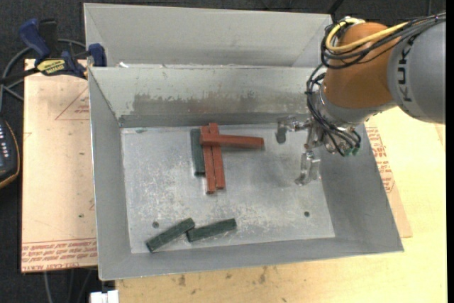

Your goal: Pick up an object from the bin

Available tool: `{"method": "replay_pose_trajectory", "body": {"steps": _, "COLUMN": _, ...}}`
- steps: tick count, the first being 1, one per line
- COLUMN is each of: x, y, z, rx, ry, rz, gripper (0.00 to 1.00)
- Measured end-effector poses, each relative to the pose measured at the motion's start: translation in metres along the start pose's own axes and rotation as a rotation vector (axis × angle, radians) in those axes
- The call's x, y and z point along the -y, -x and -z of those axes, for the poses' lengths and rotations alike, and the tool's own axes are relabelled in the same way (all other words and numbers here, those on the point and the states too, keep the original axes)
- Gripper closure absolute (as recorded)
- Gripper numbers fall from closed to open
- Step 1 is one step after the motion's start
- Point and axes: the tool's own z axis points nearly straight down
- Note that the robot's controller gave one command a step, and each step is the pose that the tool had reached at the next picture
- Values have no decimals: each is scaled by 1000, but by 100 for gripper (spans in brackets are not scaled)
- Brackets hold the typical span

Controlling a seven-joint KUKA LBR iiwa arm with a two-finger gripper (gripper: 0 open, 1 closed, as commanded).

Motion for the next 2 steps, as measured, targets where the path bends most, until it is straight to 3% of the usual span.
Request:
{"method": "replay_pose_trajectory", "body": {"steps": 1, "x": -58, "y": 63, "z": -31, "rx": 0, "ry": 2, "rz": 107, "gripper": 0}}
{"method": "replay_pose_trajectory", "body": {"steps": 2, "x": -63, "y": 73, "z": -61, "rx": -2, "ry": 0, "rz": 169, "gripper": 0}}
